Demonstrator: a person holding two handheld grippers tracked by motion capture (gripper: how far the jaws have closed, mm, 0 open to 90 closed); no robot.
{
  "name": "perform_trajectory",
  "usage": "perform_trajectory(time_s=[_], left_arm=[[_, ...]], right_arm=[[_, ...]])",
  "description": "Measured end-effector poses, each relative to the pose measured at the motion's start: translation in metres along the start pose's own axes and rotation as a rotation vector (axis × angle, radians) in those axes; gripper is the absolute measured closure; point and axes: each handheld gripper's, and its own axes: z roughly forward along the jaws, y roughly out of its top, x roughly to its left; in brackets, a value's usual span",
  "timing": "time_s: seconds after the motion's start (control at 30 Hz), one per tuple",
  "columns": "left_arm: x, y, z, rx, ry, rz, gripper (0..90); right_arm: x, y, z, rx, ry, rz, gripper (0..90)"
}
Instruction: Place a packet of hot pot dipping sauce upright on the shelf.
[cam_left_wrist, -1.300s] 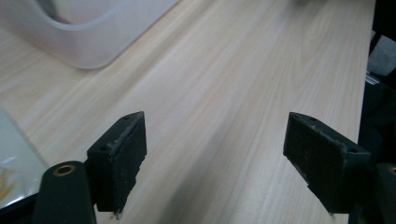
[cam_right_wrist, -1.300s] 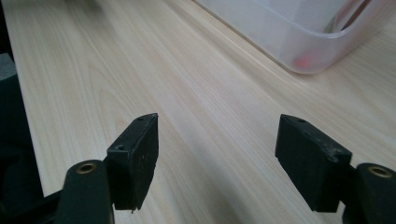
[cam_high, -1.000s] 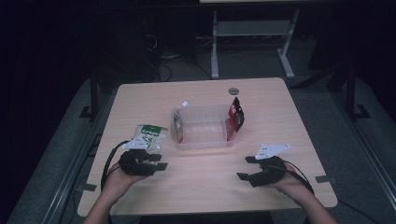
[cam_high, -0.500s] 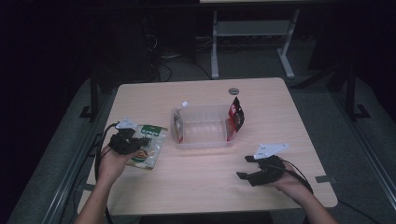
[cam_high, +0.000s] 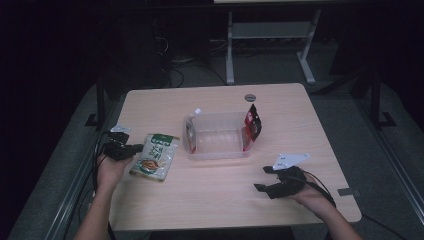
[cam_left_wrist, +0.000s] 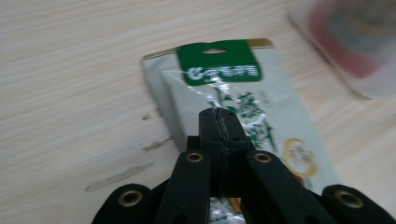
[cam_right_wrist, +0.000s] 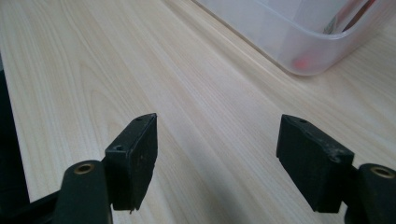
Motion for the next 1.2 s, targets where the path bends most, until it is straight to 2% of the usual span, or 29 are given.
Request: perform_trajectory(time_s=[0.03,0.1,0.2,0.33,0.43,0.47,0.6,0.67,0.77,0.8,0.87,0.93,1.03,1.17,1.2], left_arm=[[0.004,0.001,0.006,0.017,0.021,-0.007,89.7],[0.007,0.001,0.012,0.025,0.034,-0.021,89.7],[0.006,0.001,0.017,0.038,0.023,-0.025,89.6],[0.005,0.001,0.017,0.030,0.012,-0.034,84.3],[0.005,0.000,0.019,0.044,0.015,-0.035,79.1],[0.005,-0.001,0.023,0.063,0.016,-0.031,78.4],[0.006,-0.001,0.025,0.068,0.013,-0.048,76.5],[0.005,-0.002,0.028,0.077,0.015,-0.037,77.7],[0.004,-0.002,0.030,0.084,0.013,-0.022,88.1],[0.001,-0.001,0.031,0.091,0.022,0.009,89.5],[-0.001,0.000,0.031,0.101,0.028,0.037,90.0],[0.001,-0.001,0.029,0.103,0.003,0.052,90.0],[0.006,-0.004,0.024,0.107,-0.068,0.055,90.0],[0.008,-0.006,0.018,0.113,-0.100,0.084,90.0],[0.009,-0.009,0.015,0.108,-0.128,0.089,90.0]], right_arm=[[-0.001,0.000,0.000,0.002,-0.002,-0.002,29.1],[-0.001,-0.001,0.000,-0.002,-0.004,-0.007,29.2],[-0.001,-0.001,-0.001,-0.004,-0.005,-0.003,29.1],[-0.002,-0.002,-0.002,0.002,-0.012,-0.001,29.2],[-0.002,-0.002,-0.002,0.002,-0.014,-0.001,29.2],[-0.002,-0.002,-0.002,0.003,-0.014,-0.001,29.2],[-0.002,-0.003,-0.002,0.003,-0.016,-0.008,29.2],[-0.002,-0.003,-0.002,0.002,-0.019,-0.009,29.3],[-0.001,-0.003,-0.003,0.004,-0.021,-0.001,29.3],[-0.001,-0.002,-0.002,0.004,-0.021,0.000,29.4],[-0.002,-0.003,-0.002,0.004,-0.021,-0.009,29.4],[-0.001,-0.003,-0.002,0.006,-0.022,-0.012,29.4],[-0.001,-0.003,-0.003,0.003,-0.024,-0.009,29.4],[-0.002,-0.003,-0.004,0.004,-0.024,-0.004,29.4],[-0.003,-0.003,-0.004,0.004,-0.025,-0.006,29.4]])
